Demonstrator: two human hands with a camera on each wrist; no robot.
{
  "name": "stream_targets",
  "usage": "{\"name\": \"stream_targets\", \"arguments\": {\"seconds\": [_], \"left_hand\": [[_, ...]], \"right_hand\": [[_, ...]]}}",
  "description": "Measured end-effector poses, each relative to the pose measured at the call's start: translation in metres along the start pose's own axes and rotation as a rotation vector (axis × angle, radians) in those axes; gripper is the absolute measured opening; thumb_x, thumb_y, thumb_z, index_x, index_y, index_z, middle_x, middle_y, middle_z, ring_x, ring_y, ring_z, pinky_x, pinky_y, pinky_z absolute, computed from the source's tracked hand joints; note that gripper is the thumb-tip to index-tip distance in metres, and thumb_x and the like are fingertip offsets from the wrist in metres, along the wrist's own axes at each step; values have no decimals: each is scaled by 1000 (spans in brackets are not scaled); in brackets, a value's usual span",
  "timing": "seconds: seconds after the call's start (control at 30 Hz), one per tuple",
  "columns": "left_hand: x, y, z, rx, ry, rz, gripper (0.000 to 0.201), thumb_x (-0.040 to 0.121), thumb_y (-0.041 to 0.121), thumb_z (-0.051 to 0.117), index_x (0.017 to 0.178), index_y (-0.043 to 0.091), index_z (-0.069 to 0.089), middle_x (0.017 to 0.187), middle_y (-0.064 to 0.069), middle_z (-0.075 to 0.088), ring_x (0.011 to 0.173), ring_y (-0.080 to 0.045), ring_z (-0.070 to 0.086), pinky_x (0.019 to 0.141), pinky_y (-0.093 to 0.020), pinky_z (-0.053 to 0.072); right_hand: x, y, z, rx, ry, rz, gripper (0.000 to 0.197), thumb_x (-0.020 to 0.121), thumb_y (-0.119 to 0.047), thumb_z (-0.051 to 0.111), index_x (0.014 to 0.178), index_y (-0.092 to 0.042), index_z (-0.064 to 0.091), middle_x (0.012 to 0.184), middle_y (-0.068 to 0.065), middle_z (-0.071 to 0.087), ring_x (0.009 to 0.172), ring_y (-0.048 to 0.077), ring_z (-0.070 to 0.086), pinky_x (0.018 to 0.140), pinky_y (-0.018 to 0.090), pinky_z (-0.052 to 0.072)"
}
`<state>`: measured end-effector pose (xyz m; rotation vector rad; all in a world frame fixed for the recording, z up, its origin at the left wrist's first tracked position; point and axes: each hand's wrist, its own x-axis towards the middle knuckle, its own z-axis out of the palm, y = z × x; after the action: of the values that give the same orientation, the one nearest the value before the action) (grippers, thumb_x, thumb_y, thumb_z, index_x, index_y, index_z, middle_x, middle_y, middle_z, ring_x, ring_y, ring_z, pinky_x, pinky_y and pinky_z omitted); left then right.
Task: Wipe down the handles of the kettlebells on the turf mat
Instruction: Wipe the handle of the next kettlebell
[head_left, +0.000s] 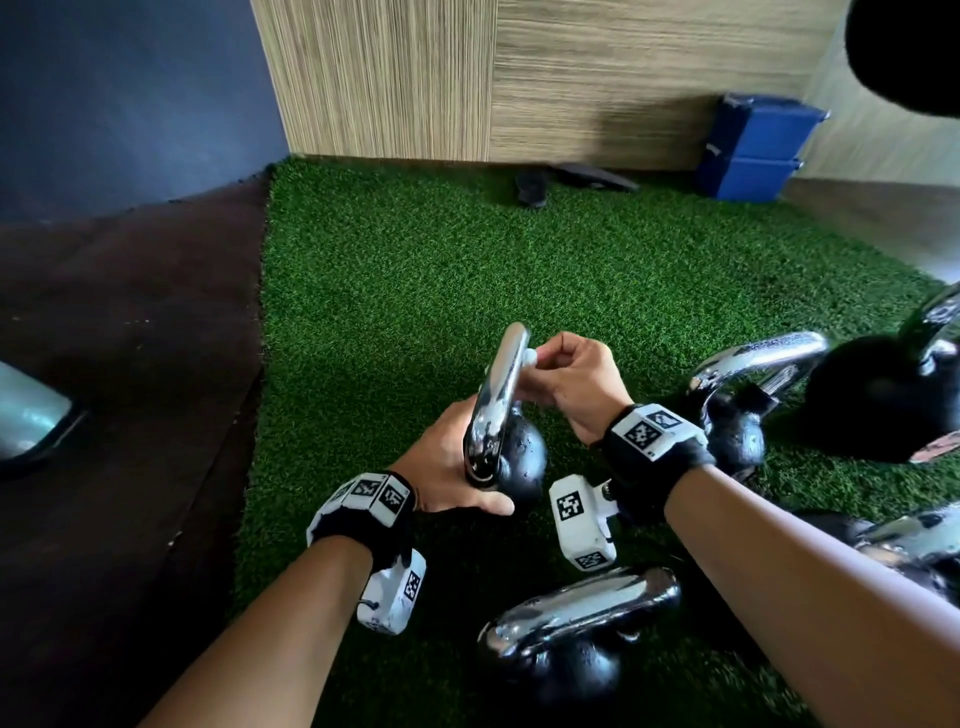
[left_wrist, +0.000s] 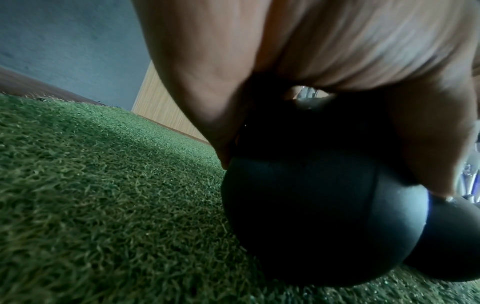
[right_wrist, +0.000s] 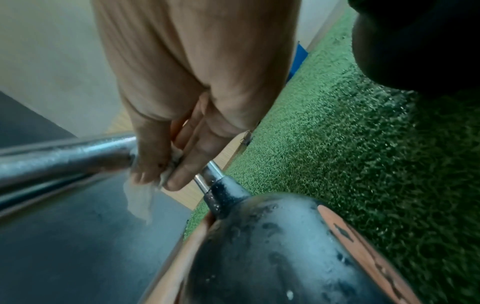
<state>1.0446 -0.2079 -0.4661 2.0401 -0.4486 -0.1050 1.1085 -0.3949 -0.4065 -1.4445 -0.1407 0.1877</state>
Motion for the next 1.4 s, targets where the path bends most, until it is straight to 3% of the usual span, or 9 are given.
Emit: {"name": "stream_targets", "arguments": {"seconds": [0.23, 0.37, 0.53, 0.73, 0.87, 0.97, 1.07, 1.23, 1.4], "left_hand": [[-2, 3, -3, -24, -10, 1, 112, 51, 31, 102, 125, 78, 31, 141, 6, 53, 131, -7, 52, 112, -36, 43], [-1, 4, -2, -18, -9, -23, 114, 48, 34, 101, 124, 79, 29, 143, 6, 51, 135, -12, 49, 115, -46, 42], [2, -1, 1, -34, -1, -11, 112, 48, 30, 101, 123, 78, 33, 136, 17, 55, 127, -2, 54, 110, -37, 47], [-1, 1, 4, -29, 20, -28, 106, 49, 23, 101, 114, 79, 38, 121, 27, 60, 108, 16, 58, 85, 0, 44], [-5, 16, -2, 169, -8, -90, 105, 54, 38, 98, 138, 51, 37, 143, 11, 49, 131, -5, 48, 113, -28, 40], [-12, 28, -5, 306, -62, -132, 121, 53, 52, 94, 154, 39, 26, 159, 14, 34, 147, -10, 33, 123, -35, 29], [-27, 45, -7, 316, -79, -143, 142, 50, 69, 90, 160, 37, 6, 165, 15, 26, 150, -6, 29, 124, -37, 30], [-43, 82, -9, 349, 281, 99, 81, 67, 64, 77, 138, 38, 47, 126, 16, 63, 115, -3, 59, 101, -34, 53], [-42, 98, -20, 440, 262, 12, 54, 70, 28, 81, 120, 37, 61, 93, 14, 60, 84, -7, 61, 71, -15, 49]], "right_hand": [[5, -2, 4, -398, 105, -192, 18, 80, 1, 76, 79, -1, 58, 82, 23, 70, 72, 44, 70, 65, 57, 60], [12, 2, 9, -562, 240, -197, 19, 81, -3, 71, 74, -16, 59, 74, 8, 70, 67, 31, 70, 58, 52, 60], [20, 8, 15, -492, 294, -82, 18, 85, -5, 65, 72, -16, 57, 84, 18, 68, 82, 47, 67, 70, 62, 57], [15, 6, 17, -534, 284, 49, 13, 82, -12, 68, 72, -12, 60, 60, 8, 70, 59, 27, 72, 53, 35, 61], [2, -1, 17, -621, 213, 82, 15, 84, -13, 73, 83, -7, 59, 61, 5, 71, 48, 14, 70, 40, 22, 52], [-2, -17, 14, -767, 139, 39, 37, 84, -11, 76, 110, -9, 50, 90, 9, 66, 69, 26, 72, 55, 35, 61], [-8, -37, 11, -1021, -4, -207, 65, 83, 2, 71, 138, -15, 42, 86, 1, 66, 60, 9, 65, 48, 17, 53], [-16, -66, 22, -1341, -198, -331, 65, 83, -2, 74, 141, -24, 52, 116, 5, 72, 95, 17, 72, 82, 26, 58], [-29, -83, 24, -1408, -217, -246, 52, 88, -6, 69, 135, -24, 58, 116, 5, 72, 97, 19, 72, 84, 33, 60]]}}
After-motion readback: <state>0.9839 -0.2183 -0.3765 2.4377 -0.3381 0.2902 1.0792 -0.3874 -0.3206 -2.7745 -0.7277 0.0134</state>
